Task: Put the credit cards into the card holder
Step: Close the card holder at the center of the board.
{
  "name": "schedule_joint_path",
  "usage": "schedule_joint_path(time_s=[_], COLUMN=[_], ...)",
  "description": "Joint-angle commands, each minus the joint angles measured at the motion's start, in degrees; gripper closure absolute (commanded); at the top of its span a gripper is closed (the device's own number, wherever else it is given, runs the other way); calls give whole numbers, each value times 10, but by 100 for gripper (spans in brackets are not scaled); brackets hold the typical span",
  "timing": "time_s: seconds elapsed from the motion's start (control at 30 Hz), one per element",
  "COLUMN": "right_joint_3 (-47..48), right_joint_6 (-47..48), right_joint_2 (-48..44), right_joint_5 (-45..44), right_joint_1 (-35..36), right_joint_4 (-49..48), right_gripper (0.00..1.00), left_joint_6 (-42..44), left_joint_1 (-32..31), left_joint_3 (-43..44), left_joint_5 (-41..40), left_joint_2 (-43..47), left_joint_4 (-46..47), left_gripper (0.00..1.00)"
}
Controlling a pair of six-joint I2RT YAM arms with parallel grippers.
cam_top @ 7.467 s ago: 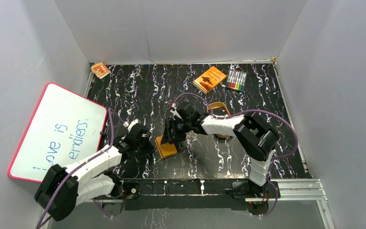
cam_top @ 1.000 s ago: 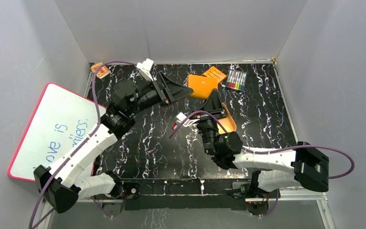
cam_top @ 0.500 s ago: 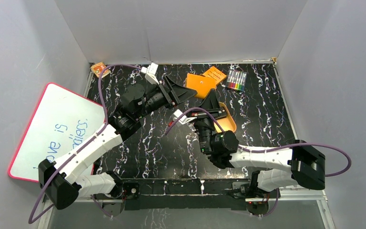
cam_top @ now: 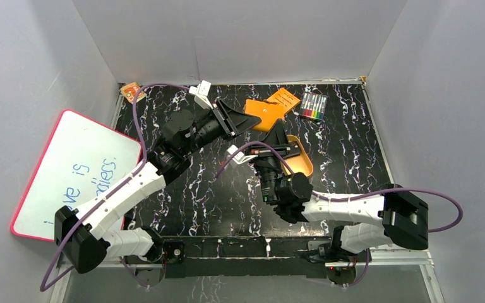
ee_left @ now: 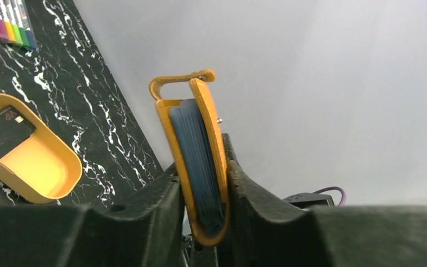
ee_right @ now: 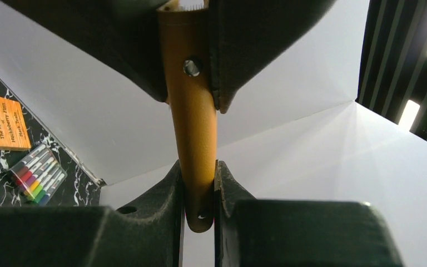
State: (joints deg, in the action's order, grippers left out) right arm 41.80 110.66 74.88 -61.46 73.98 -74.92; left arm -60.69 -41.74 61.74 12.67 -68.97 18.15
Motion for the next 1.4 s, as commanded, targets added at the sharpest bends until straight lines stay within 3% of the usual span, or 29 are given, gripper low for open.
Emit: schedule_joint_path(time_s=[0.0,0.07,0.17,0.23,0.27,0.3,0.37,0.47,0.57,0.7,0.83,1.0,1.1,1.37], right_joint_3=[36,44,61,91,123,153,198,238,278,343,302,294,303,264], right_joint_6=[-19,-35,-151,-342,-459,-555,-686,-824,-944,-1105,-1192,-1230,-1210,-1172], right_joint_2=[-9,-11,-34,-69,-82,-89,-102,-121,-116,-61,-85,-105,-117,-225], right_joint_5=[6,-9,-37,-21,0,22,79,163,287,535,675,798,807,819], right_joint_1=[4,4,4,4,4,4,4,1,-76,-277,-352,-401,-405,-406], right_joint_4=[-51,-34,94,357,506,628,787,864,911,977,878,844,889,940], right_gripper=[100,99,55,20,8,2,1,2,1,1,1,1,1,3], left_joint_6=[7,11,28,53,66,79,105,141,180,218,242,248,242,216], left_joint_1=[0,1,1,2,2,4,10,21,25,25,25,25,25,25], left_joint_3=[12,9,3,0,0,3,10,19,9,-15,-38,-46,-44,-78], left_joint_5=[5,2,-31,-71,-89,-110,-159,-220,-256,-208,-105,62,145,236], left_joint_2=[1,7,26,43,51,59,80,114,157,194,209,207,192,197], left_joint_4=[14,11,-16,-45,-61,-83,-133,-217,-257,-298,-326,-301,-288,-213], left_gripper=[82,97,100,100,100,100,100,100,100,100,100,100,100,100])
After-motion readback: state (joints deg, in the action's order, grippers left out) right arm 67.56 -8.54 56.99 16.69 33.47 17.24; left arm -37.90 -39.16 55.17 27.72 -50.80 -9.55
